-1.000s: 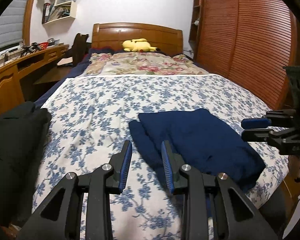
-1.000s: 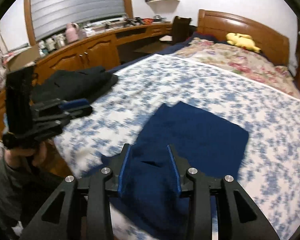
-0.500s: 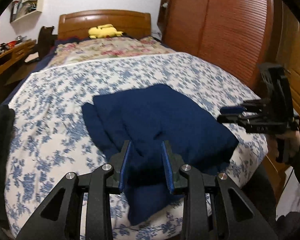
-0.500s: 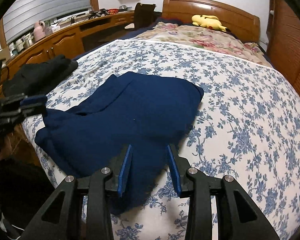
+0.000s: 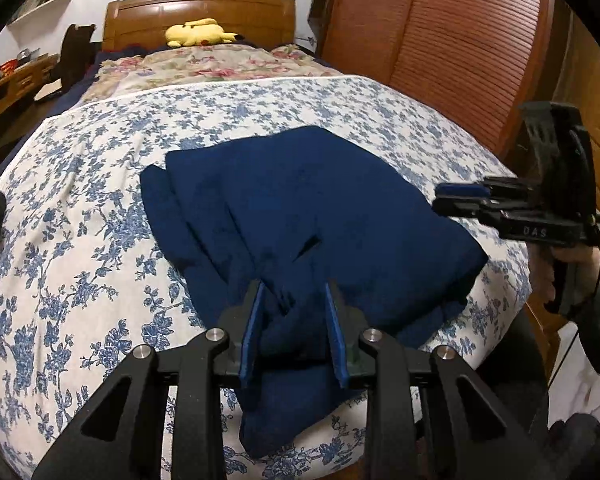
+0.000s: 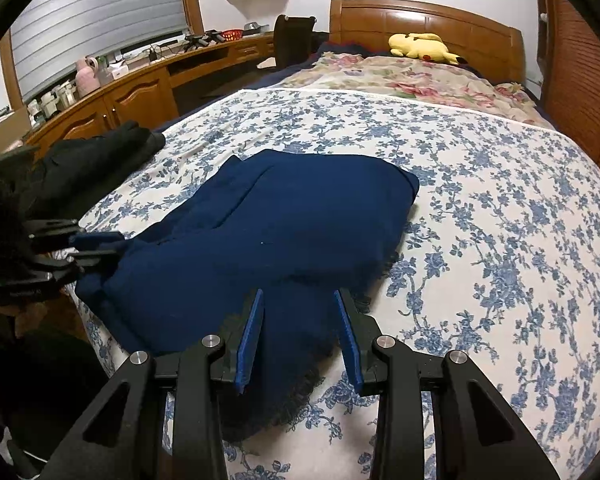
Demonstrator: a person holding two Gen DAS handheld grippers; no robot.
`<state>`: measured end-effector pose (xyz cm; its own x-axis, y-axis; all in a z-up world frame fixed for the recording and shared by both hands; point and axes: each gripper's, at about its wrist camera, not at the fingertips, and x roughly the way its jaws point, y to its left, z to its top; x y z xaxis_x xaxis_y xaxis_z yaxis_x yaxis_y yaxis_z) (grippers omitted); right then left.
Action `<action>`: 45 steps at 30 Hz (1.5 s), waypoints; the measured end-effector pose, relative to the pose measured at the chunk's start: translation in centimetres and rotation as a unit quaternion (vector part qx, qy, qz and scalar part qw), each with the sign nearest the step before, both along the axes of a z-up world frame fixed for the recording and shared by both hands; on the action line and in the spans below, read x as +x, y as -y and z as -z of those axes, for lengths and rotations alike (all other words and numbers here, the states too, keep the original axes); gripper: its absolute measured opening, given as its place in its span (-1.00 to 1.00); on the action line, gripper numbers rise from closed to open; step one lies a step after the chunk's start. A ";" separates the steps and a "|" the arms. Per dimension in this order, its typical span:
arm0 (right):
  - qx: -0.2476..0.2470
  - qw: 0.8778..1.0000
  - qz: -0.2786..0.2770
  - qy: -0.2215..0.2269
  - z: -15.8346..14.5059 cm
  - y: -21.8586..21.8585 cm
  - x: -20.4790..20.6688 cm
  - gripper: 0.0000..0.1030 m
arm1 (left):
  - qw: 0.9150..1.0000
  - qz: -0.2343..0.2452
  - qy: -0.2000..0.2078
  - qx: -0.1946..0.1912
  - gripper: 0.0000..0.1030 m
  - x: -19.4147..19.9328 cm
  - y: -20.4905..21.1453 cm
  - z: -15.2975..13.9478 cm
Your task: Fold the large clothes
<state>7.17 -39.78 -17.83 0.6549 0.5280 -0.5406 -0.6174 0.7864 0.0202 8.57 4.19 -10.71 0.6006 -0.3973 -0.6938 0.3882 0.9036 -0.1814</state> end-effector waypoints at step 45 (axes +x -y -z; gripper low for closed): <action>-0.079 0.997 0.002 0.011 0.8 -7.3 9.7 0.66 | 0.993 -0.079 -0.067 0.054 -0.28 -4.6 -2.9 3.3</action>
